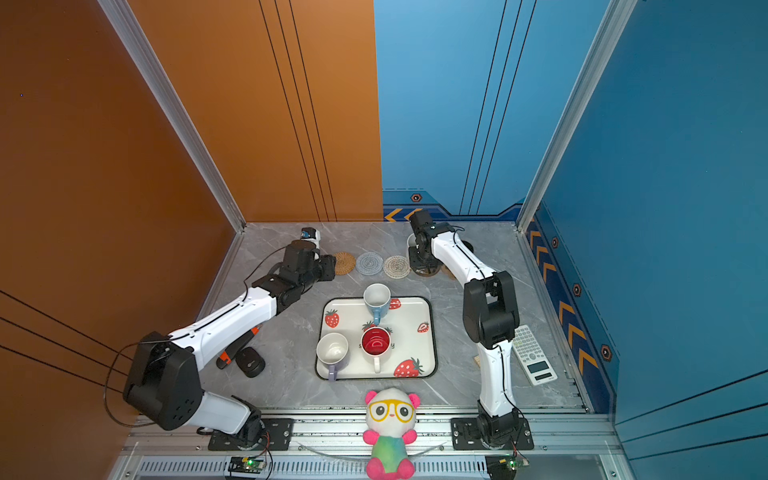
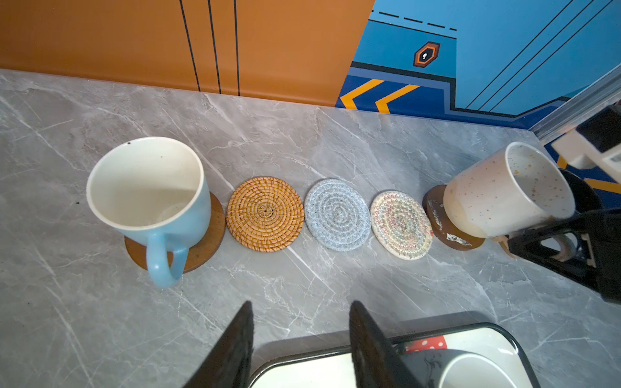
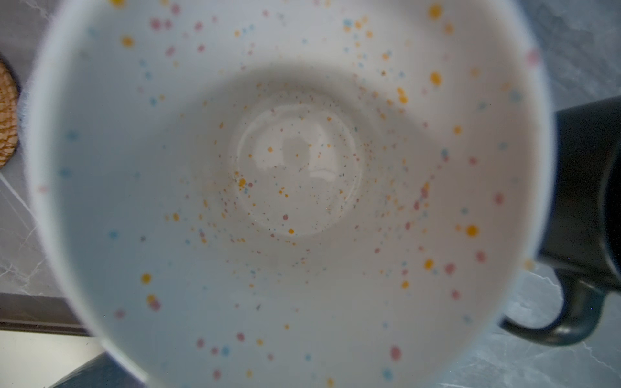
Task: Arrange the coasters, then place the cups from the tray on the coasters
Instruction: 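Carry the speckled mug with right gripper toward the brown wooden coaster, then lower the speckled mug onto the brown wooden coaster with right gripper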
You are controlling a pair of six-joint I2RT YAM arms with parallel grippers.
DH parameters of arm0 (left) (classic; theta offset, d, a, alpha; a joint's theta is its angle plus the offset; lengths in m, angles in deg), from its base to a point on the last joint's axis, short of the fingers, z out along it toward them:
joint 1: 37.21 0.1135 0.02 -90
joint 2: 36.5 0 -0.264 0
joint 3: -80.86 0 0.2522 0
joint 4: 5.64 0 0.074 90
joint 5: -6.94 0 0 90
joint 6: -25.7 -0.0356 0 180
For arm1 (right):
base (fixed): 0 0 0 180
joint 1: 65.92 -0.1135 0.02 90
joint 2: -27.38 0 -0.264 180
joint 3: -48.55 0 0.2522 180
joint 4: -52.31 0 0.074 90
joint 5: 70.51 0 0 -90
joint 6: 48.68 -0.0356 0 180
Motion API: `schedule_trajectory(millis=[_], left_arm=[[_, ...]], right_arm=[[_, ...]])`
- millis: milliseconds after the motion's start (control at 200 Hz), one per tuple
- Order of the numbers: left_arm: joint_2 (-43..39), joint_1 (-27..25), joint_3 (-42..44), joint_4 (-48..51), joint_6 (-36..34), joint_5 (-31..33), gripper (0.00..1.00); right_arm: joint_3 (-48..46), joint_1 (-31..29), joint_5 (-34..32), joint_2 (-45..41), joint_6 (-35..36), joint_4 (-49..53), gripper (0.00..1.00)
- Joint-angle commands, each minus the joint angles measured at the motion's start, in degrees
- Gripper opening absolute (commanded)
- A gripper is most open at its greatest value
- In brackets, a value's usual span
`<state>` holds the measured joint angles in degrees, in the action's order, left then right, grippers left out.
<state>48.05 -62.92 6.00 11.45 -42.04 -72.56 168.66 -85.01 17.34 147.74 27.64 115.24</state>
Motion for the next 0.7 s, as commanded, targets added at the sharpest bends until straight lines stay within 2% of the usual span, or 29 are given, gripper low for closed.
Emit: schedule_trajectory(millis=[0,696], left_arm=[[-0.37,-0.78,-2.38,0.97,-0.95,1.71,0.47],[1.62,-1.55,-3.86,1.33,-1.67,2.33,0.47]], right_arm=[[3.13,0.69,-0.16,0.21,0.4,-3.31,0.0],[2.97,2.21,-1.77,1.82,1.27,-2.55,0.0]])
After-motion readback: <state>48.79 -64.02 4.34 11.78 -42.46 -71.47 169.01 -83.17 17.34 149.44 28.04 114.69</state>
